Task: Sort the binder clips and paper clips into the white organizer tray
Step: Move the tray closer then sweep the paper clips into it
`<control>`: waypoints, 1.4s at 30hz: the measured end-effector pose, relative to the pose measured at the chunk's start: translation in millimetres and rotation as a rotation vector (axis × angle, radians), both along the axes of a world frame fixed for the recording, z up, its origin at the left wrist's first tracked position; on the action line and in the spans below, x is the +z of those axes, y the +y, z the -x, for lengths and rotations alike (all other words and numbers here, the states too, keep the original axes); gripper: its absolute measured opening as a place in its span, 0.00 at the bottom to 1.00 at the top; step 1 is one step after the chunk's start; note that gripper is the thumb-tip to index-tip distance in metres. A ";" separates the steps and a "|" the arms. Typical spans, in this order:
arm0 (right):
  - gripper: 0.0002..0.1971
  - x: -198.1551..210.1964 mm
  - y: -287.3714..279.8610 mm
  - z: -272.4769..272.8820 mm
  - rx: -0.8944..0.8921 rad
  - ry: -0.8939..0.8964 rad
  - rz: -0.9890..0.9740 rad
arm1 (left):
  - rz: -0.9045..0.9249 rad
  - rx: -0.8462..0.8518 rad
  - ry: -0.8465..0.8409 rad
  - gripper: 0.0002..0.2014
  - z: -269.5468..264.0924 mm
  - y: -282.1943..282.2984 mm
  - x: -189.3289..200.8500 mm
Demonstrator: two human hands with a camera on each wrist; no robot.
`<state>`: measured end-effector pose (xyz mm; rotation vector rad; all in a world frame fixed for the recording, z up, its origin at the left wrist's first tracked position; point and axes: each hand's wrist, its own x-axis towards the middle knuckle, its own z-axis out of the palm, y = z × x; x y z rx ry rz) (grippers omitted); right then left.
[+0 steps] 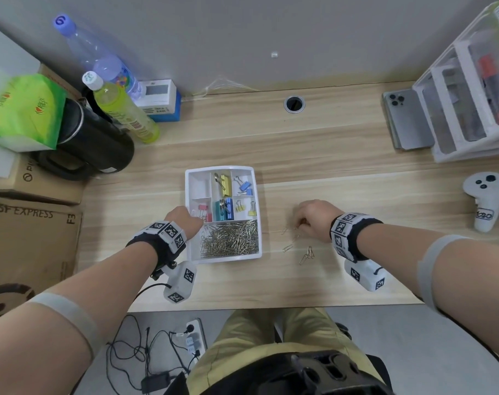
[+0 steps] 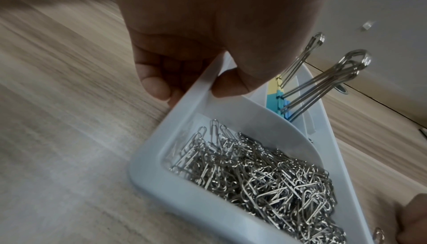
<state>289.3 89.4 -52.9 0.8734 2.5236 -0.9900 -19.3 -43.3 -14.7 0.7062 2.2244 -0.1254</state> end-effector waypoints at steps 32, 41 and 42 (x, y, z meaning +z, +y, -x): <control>0.07 13.5 -7.9 -19.7 0.201 -0.080 0.045 | 0.013 -0.012 0.018 0.06 -2.4 0.6 3.0; 0.09 10.6 -26.6 -11.5 0.252 -0.086 0.095 | 0.013 -0.010 0.009 0.08 -1.9 0.5 3.4; 0.08 11.0 -28.4 -10.1 0.256 -0.087 0.100 | 0.015 -0.013 0.011 0.08 -2.1 0.6 3.8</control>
